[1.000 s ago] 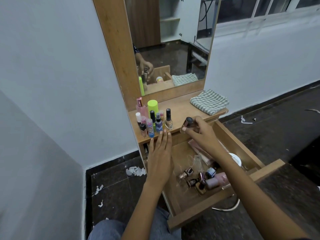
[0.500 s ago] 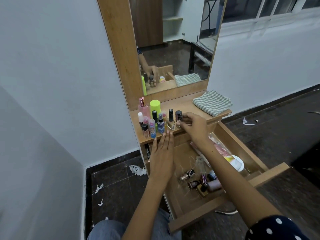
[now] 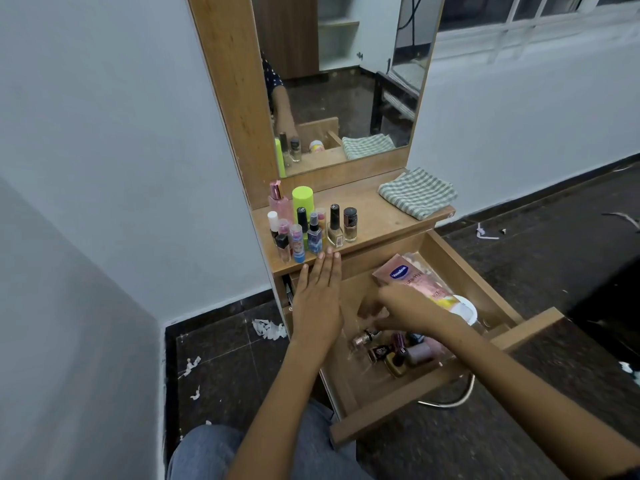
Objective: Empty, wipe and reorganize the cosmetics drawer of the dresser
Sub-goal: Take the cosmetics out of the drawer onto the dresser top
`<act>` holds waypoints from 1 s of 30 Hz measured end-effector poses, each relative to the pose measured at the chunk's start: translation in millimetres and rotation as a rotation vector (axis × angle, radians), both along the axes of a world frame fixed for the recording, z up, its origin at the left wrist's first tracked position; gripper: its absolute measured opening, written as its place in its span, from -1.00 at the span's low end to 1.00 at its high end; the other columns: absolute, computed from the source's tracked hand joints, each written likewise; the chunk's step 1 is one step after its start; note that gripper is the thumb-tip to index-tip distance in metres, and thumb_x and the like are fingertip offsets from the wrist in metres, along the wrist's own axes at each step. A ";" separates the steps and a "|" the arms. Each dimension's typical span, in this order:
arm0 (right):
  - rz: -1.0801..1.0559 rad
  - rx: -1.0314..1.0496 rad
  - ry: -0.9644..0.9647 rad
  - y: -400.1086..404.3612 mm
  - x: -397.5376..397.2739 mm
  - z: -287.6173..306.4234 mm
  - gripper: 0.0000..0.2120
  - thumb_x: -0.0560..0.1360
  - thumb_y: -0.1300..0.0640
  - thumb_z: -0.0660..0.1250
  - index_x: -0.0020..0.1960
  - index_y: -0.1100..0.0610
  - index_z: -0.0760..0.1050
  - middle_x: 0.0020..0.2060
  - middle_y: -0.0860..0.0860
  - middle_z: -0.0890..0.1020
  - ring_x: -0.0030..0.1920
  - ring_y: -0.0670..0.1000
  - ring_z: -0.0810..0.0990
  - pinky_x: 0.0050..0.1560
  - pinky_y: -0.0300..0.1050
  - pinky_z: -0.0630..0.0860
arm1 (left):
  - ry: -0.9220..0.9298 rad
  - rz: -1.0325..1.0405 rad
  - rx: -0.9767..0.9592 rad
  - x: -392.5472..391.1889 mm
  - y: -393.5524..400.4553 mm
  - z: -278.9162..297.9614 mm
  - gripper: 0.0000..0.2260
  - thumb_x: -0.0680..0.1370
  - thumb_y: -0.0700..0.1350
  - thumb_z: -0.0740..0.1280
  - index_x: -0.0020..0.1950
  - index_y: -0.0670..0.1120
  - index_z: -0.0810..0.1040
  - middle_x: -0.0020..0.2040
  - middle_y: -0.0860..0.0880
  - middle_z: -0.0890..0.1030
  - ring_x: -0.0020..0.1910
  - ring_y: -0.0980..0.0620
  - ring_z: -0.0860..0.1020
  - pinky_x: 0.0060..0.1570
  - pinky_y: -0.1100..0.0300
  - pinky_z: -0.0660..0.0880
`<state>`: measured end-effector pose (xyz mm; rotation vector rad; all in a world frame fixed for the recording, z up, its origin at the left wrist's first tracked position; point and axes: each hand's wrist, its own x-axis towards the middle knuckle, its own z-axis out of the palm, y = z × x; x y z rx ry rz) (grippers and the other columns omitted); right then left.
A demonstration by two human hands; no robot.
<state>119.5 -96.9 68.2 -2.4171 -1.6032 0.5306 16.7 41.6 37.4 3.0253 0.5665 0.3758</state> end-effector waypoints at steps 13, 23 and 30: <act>0.073 -0.025 -0.120 10.6 1.1 -28.4 -0.76 0.50 0.10 0.35 0.16 0.05 0.53 0.08 -0.02 0.61 0.06 -0.03 0.59 0.04 -0.20 0.49 | 0.009 0.009 -0.049 0.1 -1.2 7.1 -0.35 0.62 -0.16 0.12 0.49 -0.07 -0.32 0.49 -0.01 -0.30 0.43 0.09 -0.33 0.36 0.11 -0.39; -0.644 0.788 0.178 27.8 32.2 29.4 -0.63 0.27 0.15 0.58 0.03 0.11 0.56 -0.15 -0.05 0.61 -0.17 -0.08 0.61 -0.10 -0.17 0.57 | 0.026 0.023 -0.048 0.6 -4.9 10.8 -0.35 0.62 -0.11 0.12 0.53 -0.09 -0.28 0.55 -0.03 -0.23 0.52 0.04 -0.22 0.36 0.10 -0.37; -0.772 0.788 0.102 63.5 35.6 27.6 -0.63 0.27 0.23 0.57 0.04 0.14 0.57 -0.14 -0.02 0.67 -0.18 -0.09 0.62 -0.22 -0.33 0.43 | 0.019 0.021 -0.054 0.2 -5.2 11.0 -0.34 0.62 -0.09 0.12 0.48 -0.07 -0.34 0.52 -0.01 -0.28 0.51 0.06 -0.26 0.37 0.09 -0.38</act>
